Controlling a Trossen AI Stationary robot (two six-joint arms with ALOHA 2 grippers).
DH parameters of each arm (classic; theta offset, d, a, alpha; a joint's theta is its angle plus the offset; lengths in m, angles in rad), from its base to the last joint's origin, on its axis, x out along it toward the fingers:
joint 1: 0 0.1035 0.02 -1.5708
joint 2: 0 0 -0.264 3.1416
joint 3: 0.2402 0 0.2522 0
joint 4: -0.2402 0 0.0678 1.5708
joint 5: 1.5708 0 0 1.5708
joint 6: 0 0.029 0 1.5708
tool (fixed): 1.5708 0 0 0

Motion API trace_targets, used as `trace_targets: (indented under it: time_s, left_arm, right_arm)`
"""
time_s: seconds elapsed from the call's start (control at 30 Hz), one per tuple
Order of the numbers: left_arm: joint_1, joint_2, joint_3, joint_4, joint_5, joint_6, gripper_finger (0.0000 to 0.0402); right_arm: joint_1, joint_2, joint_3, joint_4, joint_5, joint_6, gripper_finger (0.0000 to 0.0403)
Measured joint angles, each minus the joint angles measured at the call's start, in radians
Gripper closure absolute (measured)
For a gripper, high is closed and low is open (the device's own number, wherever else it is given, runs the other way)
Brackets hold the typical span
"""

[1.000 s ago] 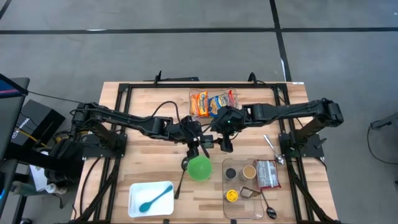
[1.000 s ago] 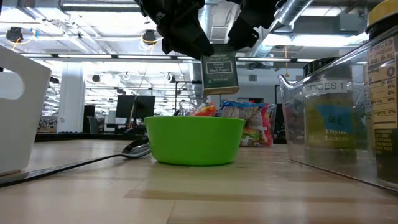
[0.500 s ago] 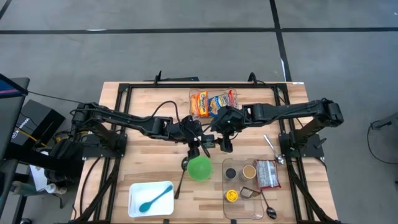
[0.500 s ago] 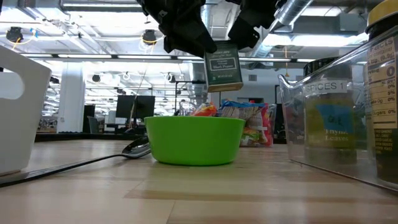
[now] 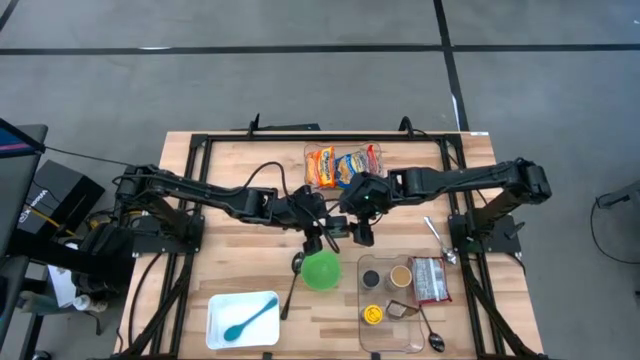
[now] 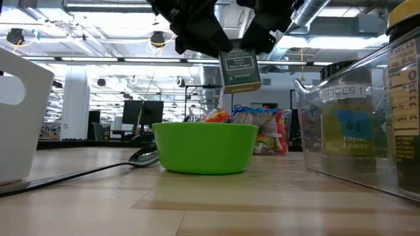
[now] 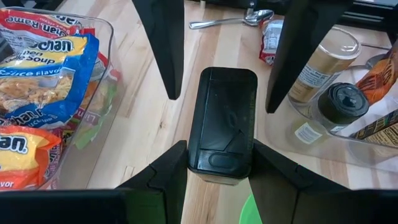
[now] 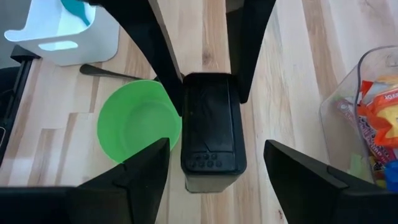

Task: Pick & Place Food Item
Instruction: Put the red seasoning into the bottom transparent bin

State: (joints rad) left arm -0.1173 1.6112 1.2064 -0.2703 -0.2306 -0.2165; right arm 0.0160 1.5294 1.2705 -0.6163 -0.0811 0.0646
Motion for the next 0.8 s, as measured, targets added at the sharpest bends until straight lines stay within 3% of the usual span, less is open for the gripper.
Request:
trace_targets:
  time_s: [0.47,0.8]
  left_arm:
    - [0.0,0.0,0.0,0.045,0.001,0.002,0.0261]
    - [0.0,0.0,0.0,0.057,0.001,0.002,0.0261]
  right_arm:
    - [0.017,-0.001,0.0,-0.005,0.0,0.007,0.0155]
    - [0.017,-0.001,0.0,-0.004,0.0,0.007,0.0229]
